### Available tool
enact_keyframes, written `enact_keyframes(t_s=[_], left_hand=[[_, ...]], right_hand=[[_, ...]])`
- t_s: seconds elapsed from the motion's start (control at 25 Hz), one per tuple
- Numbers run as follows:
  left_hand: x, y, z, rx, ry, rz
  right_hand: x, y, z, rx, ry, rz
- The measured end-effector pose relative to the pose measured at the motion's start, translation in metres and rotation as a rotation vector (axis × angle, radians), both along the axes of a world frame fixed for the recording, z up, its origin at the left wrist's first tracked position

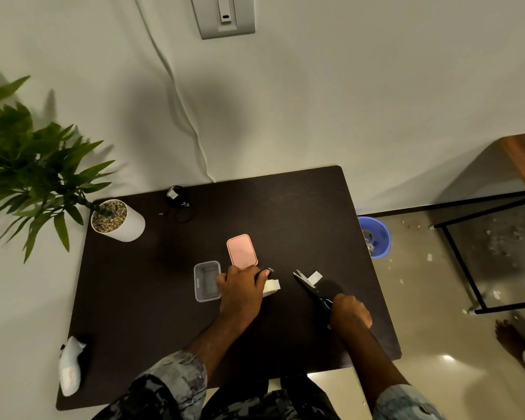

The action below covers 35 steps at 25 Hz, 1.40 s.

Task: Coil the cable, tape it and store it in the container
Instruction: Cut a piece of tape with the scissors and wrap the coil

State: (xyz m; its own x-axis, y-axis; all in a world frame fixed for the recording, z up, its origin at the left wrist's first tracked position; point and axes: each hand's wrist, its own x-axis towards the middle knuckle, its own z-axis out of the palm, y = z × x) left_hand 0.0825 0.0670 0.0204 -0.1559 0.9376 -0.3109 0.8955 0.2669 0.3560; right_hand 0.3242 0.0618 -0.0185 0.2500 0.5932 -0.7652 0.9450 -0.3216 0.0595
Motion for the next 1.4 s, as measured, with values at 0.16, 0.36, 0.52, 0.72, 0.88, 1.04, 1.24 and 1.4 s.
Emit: enact_keyframes(t_s=[0.16,0.36,0.52,0.72,0.88,1.04,1.24,1.4], left_hand=[[-0.001,0.001,-0.001,-0.009,-0.014,-0.006],[0.001,0.002,-0.001,-0.009,-0.013,-0.017],[0.003,0.003,0.000,-0.025,-0.037,-0.020],[0.003,0.001,-0.003,-0.023,-0.046,-0.025],[0.003,0.001,-0.005,-0.030,-0.044,-0.025],[0.004,0.005,-0.007,-0.032,-0.035,-0.025],[0.006,0.017,-0.011,-0.028,-0.047,-0.031],[0.011,0.033,-0.015,-0.030,-0.075,-0.038]], right_hand=[[0.002,0.001,0.002,0.067,-0.048,0.035],[0.014,-0.001,-0.006,0.007,0.052,0.056],[0.018,0.004,-0.006,0.009,0.083,0.030],[0.019,0.009,-0.006,0.014,0.088,-0.041],[0.017,0.004,-0.007,0.097,0.072,-0.037],[0.010,0.004,-0.005,0.126,0.047,-0.082],[0.005,0.008,-0.004,0.139,0.031,-0.078],[0.006,0.021,-0.003,0.215,0.079,-0.166]])
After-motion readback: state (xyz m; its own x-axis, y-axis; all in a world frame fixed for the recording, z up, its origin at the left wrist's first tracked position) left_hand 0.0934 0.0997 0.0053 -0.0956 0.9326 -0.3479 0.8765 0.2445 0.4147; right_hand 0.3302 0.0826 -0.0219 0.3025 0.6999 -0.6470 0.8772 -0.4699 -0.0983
